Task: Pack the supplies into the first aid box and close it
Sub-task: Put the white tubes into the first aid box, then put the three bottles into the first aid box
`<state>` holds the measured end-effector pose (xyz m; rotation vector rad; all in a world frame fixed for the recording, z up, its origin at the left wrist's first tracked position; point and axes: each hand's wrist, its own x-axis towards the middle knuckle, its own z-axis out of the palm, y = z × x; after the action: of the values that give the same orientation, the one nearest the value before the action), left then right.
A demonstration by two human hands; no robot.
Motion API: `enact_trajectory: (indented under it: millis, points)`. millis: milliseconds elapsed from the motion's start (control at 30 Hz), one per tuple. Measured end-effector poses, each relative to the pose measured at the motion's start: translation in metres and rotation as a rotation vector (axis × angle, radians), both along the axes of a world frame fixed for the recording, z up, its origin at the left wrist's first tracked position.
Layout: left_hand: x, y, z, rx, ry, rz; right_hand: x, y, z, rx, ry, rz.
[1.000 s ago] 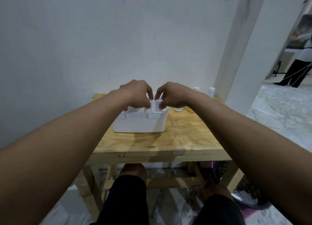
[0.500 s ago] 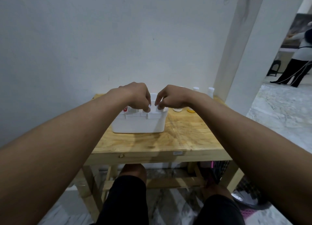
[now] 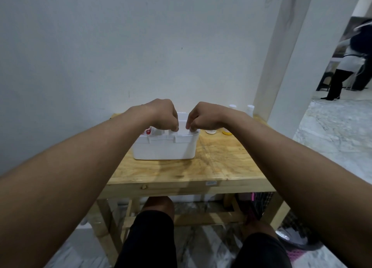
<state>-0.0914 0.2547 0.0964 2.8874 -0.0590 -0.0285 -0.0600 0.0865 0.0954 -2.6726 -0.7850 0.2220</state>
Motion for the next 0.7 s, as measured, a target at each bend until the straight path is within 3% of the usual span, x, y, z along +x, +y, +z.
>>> enact_trajectory:
  millis: [367, 700]
  points:
    - [-0.005, 0.0, 0.0, -0.01, -0.029, -0.031, 0.005, 0.006, -0.007, 0.013, -0.105, 0.015]
    - [-0.011, 0.0, 0.005, -0.032, -0.01, -0.013, 0.001, 0.007, -0.003, 0.04, -0.029, -0.012]
